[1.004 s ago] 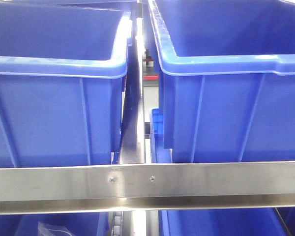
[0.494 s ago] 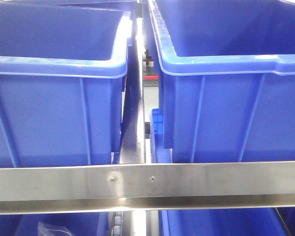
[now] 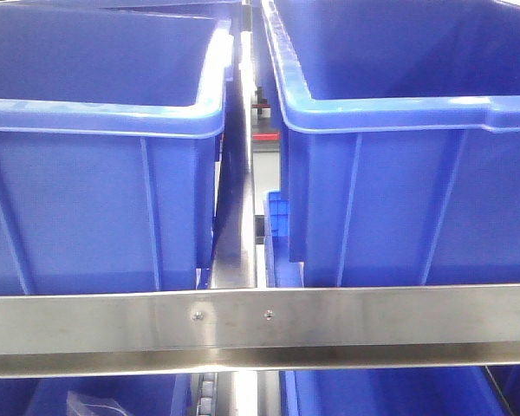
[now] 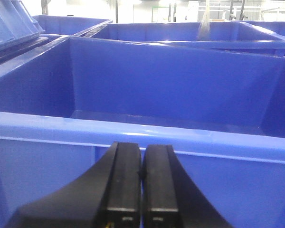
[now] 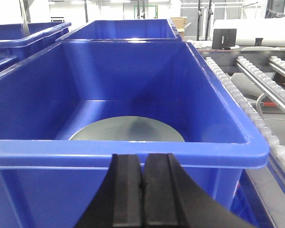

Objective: Place green plate on second shelf with right arm

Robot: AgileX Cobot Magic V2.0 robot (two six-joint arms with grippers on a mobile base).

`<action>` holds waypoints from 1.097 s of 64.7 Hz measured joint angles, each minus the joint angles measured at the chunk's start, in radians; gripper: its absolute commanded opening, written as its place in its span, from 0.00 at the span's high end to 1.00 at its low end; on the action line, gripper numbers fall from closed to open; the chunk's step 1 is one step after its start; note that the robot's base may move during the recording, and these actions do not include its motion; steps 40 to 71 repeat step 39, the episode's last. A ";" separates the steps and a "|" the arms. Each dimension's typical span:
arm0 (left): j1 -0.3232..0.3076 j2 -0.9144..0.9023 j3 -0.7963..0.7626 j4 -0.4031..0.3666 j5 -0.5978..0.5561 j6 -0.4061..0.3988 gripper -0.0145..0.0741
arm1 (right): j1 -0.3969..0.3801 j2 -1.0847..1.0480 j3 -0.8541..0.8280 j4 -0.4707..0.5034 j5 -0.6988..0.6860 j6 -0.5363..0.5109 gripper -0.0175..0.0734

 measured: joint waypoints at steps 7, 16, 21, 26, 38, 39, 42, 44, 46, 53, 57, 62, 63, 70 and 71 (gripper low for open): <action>0.000 0.000 0.000 0.000 0.000 0.000 0.69 | 0.000 0.000 0.000 -0.002 0.000 0.000 0.74; 0.000 0.000 0.000 0.000 0.000 0.000 0.69 | 0.000 0.000 0.000 -0.002 0.000 0.000 0.74; 0.000 0.000 0.000 0.000 0.000 0.000 0.69 | 0.000 0.000 0.000 -0.002 0.000 0.000 0.74; 0.000 0.000 0.000 0.000 0.000 0.000 0.69 | 0.000 0.000 0.000 -0.002 0.000 0.000 0.74; 0.000 0.000 0.000 0.000 0.000 0.000 0.69 | 0.000 0.000 0.000 -0.002 0.000 0.000 0.74; 0.000 0.000 0.000 0.000 0.000 0.000 0.69 | 0.000 0.000 0.000 -0.002 0.000 0.000 0.74; 0.000 0.000 0.000 0.000 0.000 0.000 0.69 | 0.000 0.000 0.000 -0.002 0.000 0.000 0.74; 0.000 0.000 0.000 0.000 0.000 0.000 0.69 | 0.000 0.000 0.000 -0.002 0.000 0.000 0.74; 0.000 0.000 0.000 0.000 0.000 0.000 0.69 | 0.000 0.000 0.000 -0.002 0.000 0.000 0.74; 0.000 0.000 0.000 0.000 0.000 0.000 0.69 | 0.000 0.000 0.000 -0.002 0.000 0.000 0.74; 0.000 0.000 0.000 0.000 0.000 0.000 0.69 | 0.000 0.000 0.000 -0.002 0.000 0.000 0.74; 0.000 0.000 0.000 0.000 0.000 0.000 0.69 | 0.000 0.000 0.000 -0.002 0.000 0.000 0.74; 0.000 0.000 0.000 0.000 0.000 0.000 0.69 | 0.000 0.000 0.000 -0.002 0.000 0.000 0.74; 0.000 0.000 0.000 0.000 0.000 0.000 0.69 | 0.000 0.000 0.000 -0.002 0.000 0.000 0.74; 0.000 0.000 0.000 0.000 0.000 0.000 0.69 | 0.000 0.000 0.000 -0.002 0.000 0.000 0.74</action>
